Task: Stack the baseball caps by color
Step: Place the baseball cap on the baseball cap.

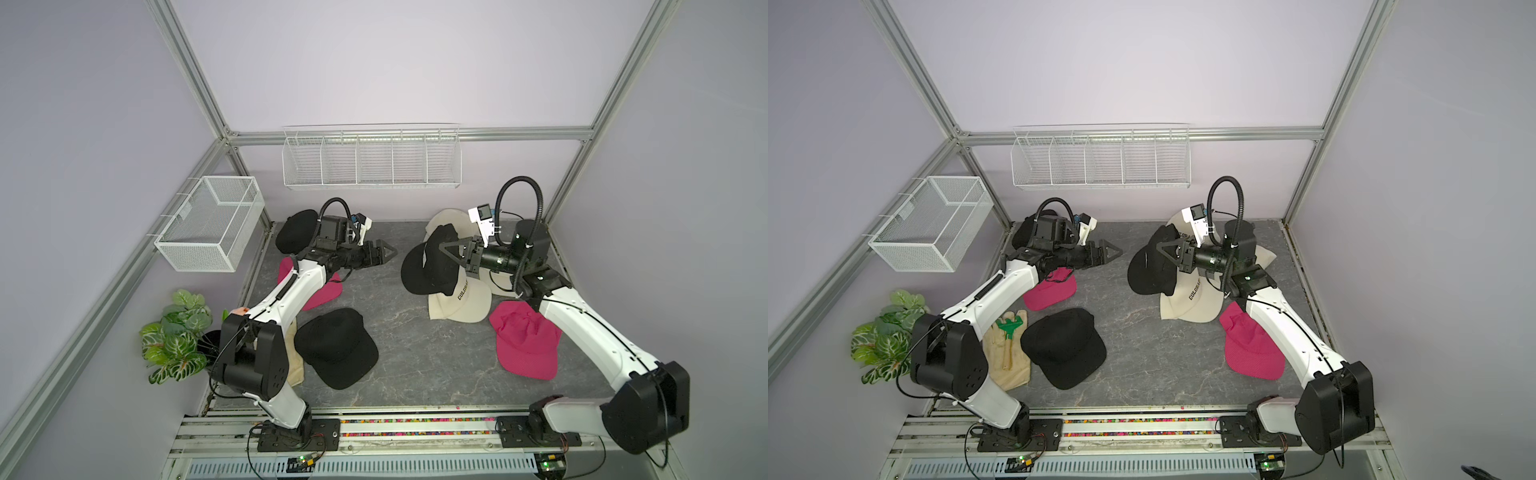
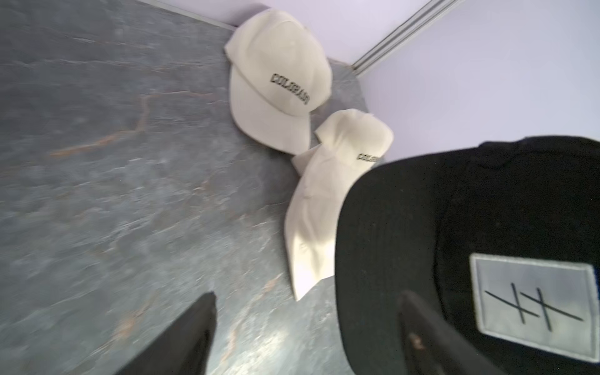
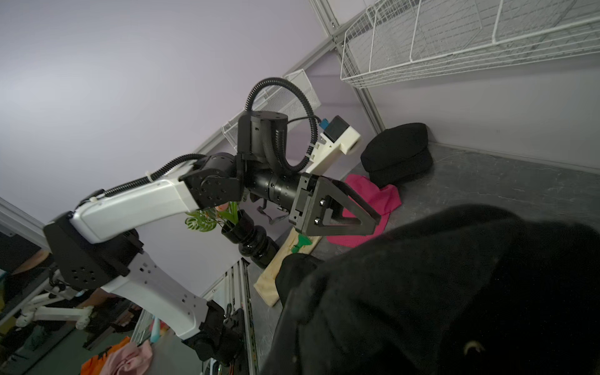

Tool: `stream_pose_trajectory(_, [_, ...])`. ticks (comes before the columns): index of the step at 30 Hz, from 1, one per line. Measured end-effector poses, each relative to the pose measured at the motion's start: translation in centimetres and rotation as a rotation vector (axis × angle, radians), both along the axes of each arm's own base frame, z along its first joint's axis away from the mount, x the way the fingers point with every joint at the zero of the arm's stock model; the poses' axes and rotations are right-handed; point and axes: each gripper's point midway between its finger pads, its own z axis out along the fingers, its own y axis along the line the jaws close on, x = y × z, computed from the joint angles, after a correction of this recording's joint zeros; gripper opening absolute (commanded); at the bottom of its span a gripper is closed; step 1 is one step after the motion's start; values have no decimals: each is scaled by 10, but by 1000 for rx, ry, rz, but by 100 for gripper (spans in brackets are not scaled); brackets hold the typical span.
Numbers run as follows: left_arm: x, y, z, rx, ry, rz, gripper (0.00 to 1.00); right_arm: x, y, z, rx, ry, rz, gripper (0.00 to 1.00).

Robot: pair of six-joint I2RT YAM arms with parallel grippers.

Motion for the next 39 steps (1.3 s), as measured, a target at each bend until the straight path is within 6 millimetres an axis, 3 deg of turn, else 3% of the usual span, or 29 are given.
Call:
stream_pose_trajectory(4, [-2,33,27,63,-170,165,100,-3,0,-28,-124,-22,6,6])
stream_pose_trajectory(7, [-5,45,57,97,-329,189,100,-5,6,-43,-230,-78,35,6])
stream_pose_trajectory(10, [-7,41,74,155,-447,131,100,-12,19,-52,-333,-172,126,7])
stream_pose_trajectory(13, [-19,22,77,177,-521,-13,99,-20,34,-59,-414,-266,238,6])
stream_pose_trajectory(20, [-77,-23,64,256,-691,-466,100,-31,53,-82,-552,-413,505,7])
stream_pose_trajectory(25, [-116,-34,49,303,-759,-716,99,-54,55,-106,-645,-481,685,9])
stream_pose_trajectory(32, [-131,-26,35,389,-772,-855,92,-77,50,-108,-683,-578,848,10])
stream_pose_trajectory(39, [-132,-27,17,409,-713,-962,84,-91,49,-104,-697,-634,927,11])
